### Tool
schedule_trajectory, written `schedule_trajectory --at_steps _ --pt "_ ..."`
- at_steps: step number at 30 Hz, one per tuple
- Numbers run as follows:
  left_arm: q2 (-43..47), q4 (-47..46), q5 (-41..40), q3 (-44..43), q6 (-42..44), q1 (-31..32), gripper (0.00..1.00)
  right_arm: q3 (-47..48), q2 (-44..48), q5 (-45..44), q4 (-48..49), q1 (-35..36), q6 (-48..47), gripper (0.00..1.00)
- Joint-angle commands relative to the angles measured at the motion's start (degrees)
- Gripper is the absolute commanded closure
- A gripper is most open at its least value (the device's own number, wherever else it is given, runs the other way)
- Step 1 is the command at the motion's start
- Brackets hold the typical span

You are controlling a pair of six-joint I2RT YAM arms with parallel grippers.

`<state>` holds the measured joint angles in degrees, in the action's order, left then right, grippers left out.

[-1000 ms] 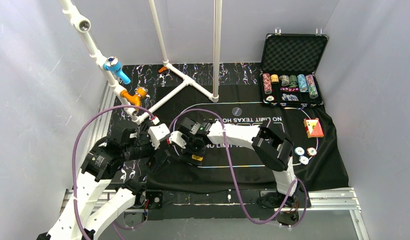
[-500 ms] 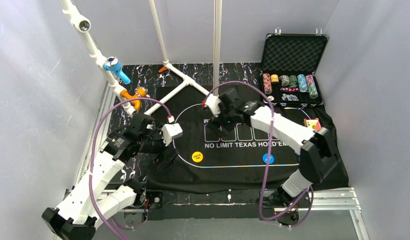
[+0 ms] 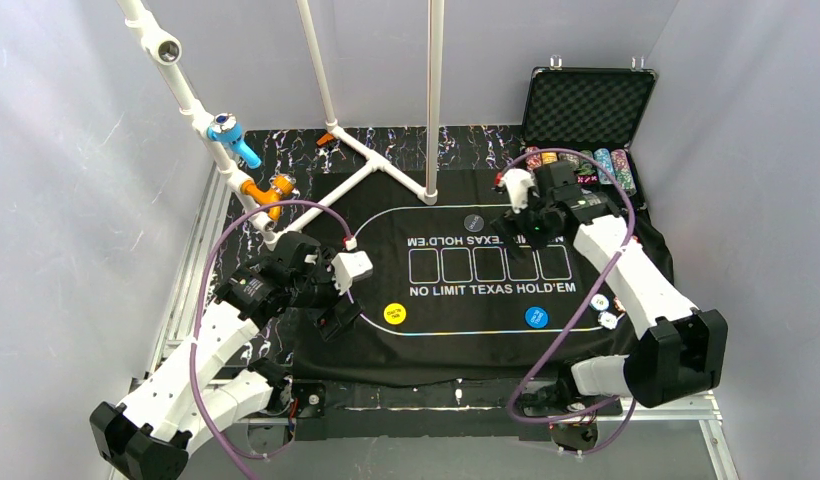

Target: Distribute texas hold em gaming equipment

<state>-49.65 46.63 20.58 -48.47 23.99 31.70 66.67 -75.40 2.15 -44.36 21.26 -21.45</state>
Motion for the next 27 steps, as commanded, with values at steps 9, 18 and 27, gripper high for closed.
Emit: schedule_trajectory --at_steps 9,18,27 --pt "-0.53 -0.24 1.35 -0.42 -1.0 0.39 0.01 -1.41 -3.39 2.99 -11.87 -27.29 -14.88 0.08" --pt "0.51 -0.14 1.66 0.43 -0.76 0.55 0.01 -4.39 -7.62 6.82 -13.64 -46.54 -33.25 0.21" --pt "0.95 -0.14 1.31 1.12 -0.86 0.55 0.01 -6.24 -10.7 7.27 -13.09 -53.12 -41.3 0.36"
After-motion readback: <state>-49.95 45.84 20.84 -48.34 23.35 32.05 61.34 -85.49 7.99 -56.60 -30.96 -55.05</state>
